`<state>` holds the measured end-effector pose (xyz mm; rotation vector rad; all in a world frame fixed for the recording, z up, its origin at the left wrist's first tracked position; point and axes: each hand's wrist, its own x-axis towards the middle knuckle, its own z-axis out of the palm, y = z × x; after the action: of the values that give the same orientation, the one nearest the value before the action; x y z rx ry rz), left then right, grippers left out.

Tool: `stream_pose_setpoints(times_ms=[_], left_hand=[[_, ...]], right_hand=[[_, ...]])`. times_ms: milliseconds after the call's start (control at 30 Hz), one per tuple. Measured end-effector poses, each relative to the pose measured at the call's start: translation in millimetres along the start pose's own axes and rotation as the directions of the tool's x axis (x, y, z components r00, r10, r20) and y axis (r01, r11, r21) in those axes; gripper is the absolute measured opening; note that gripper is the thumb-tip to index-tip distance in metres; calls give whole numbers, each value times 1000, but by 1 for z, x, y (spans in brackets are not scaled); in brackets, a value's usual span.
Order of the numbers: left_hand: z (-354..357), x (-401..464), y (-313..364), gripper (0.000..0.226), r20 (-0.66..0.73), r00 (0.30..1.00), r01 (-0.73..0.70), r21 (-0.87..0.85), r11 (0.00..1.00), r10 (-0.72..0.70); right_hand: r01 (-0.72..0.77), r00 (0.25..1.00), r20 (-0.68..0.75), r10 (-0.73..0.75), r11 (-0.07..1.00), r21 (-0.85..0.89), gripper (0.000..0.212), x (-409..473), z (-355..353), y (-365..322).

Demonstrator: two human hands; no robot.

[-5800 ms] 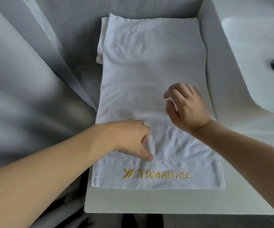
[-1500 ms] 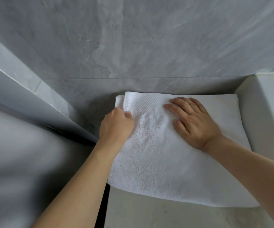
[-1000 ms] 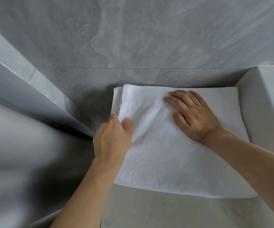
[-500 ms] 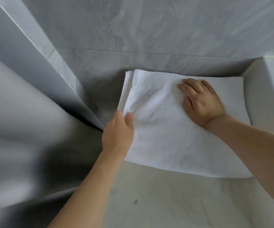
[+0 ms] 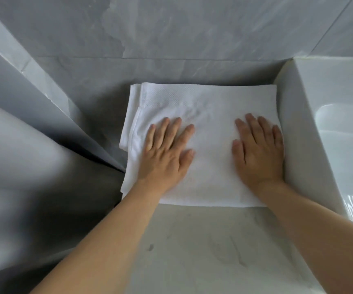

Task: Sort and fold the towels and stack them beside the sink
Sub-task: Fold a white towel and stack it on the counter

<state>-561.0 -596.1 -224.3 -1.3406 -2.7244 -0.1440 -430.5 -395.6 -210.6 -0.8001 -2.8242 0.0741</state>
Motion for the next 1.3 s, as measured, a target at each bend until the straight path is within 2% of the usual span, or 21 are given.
stream_pose_setpoints(times_ms=[267,333,400,433,500,533,600,633,667,700,833,900,967,1000,1067,1100,1200,1300], left_hand=[[-10,-18,-12,69,52,997,52,69,996,-55],[-19,-32,-15,76,96,995,-3,34,999,0],[-30,-52,-15,82,169,977,-123,-43,992,128],[-35,-62,-13,83,195,963,-178,-52,983,185],[-45,-76,-9,85,267,941,-207,-37,978,210],[-49,-78,-6,87,297,935,-189,-36,981,191],[-53,-73,-3,91,343,925,-164,-27,986,163],[-53,-69,-2,91,365,918,-157,-19,987,153],[-54,-65,-1,91,359,922,-151,-12,988,146],[-54,-63,-1,89,331,932,-153,-7,988,147],[-54,-62,-6,81,300,941,-161,-4,987,155],[-55,-61,-7,63,239,953,-190,1,982,185],[-60,-55,-5,52,229,962,-140,-52,989,148],[-64,-51,-5,48,246,963,-93,-73,993,108],[-67,-43,-8,38,279,960,-25,-62,998,42],[-69,-40,-9,35,284,958,-31,-29,999,38],[-76,-29,-17,29,341,940,-53,60,997,30],[-96,-4,-29,11,283,949,148,-12,989,-139]], right_hand=[[-65,997,-34,65,998,13,58,-1,3,1],[-81,996,-40,81,997,12,57,-3,2,-2],[-84,993,-80,88,995,54,54,-9,-5,-9],[-48,994,-95,56,995,90,52,-15,-10,-14],[147,987,-89,-134,976,159,47,-30,-19,-23],[256,966,-18,-257,947,193,49,-39,-23,-28],[342,864,302,-403,910,234,73,-53,-30,-32],[323,801,463,-380,925,201,85,-57,-31,-30],[323,752,565,-339,937,132,92,-60,-30,-24],[336,736,599,-316,938,82,95,-62,-31,-20],[321,754,607,-252,947,-5,78,-62,-47,-19],[327,747,619,-243,945,-24,83,-64,-53,-19],[339,779,562,-276,941,-9,80,-63,-59,-19],[348,812,497,-307,938,11,67,-59,-59,-19],[287,876,404,-264,958,3,32,-48,-69,-19],[246,881,427,-205,968,-43,25,-40,-78,-20],[187,831,555,-38,959,-214,26,-13,-92,-17],[150,815,577,59,940,-307,28,10,-101,-14]])
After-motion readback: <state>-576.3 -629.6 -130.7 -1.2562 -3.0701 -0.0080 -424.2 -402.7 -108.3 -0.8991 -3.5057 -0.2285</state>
